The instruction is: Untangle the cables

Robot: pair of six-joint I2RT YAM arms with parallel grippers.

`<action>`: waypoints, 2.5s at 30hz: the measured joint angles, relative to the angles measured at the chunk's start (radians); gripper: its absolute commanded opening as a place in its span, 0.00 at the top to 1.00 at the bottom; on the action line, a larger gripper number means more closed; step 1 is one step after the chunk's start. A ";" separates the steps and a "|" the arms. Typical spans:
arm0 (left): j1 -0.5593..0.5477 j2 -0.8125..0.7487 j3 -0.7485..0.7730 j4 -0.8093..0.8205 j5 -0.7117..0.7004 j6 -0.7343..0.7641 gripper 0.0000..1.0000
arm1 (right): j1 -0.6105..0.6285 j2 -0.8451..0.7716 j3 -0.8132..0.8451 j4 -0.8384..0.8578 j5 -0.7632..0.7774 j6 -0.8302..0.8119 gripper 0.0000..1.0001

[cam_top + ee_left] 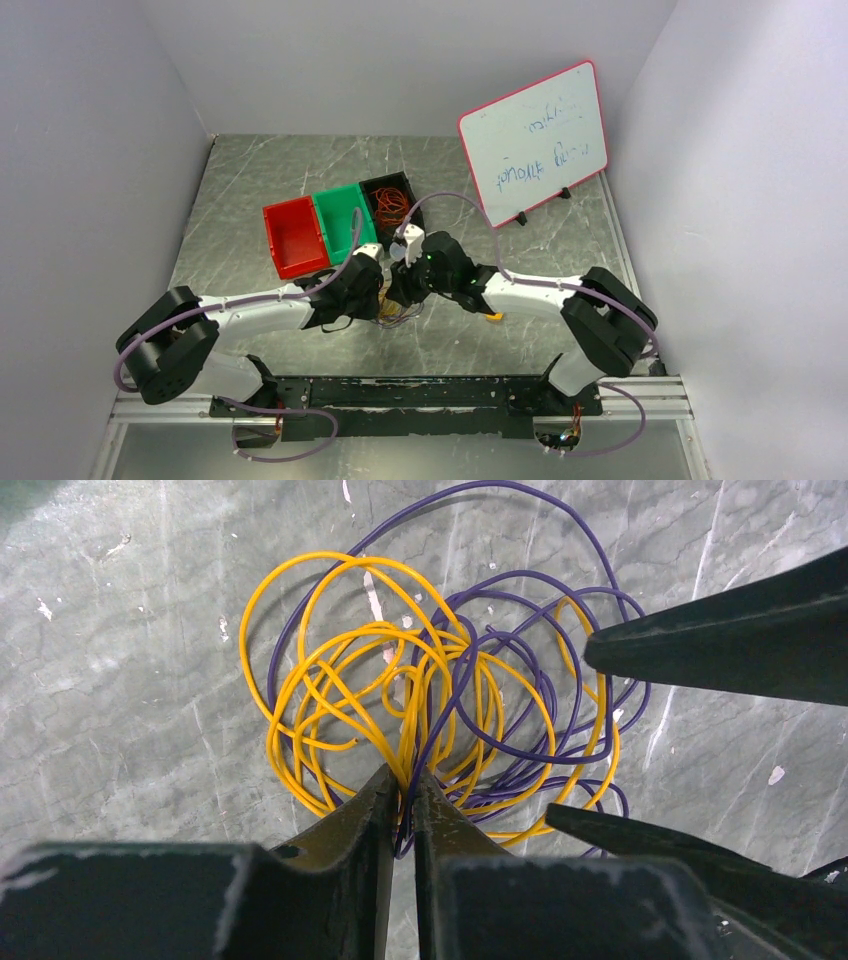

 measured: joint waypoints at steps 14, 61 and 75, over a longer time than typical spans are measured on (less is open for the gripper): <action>0.000 0.000 0.000 0.000 0.000 0.000 0.85 | -0.002 0.071 0.019 0.043 -0.049 -0.031 0.65; 0.000 0.045 0.013 0.007 -0.032 -0.014 0.66 | -0.128 -0.470 0.348 -0.369 0.384 -0.001 1.00; 0.000 0.071 0.025 0.025 -0.040 -0.015 0.69 | -0.129 -0.561 0.575 -0.484 0.612 -0.151 1.00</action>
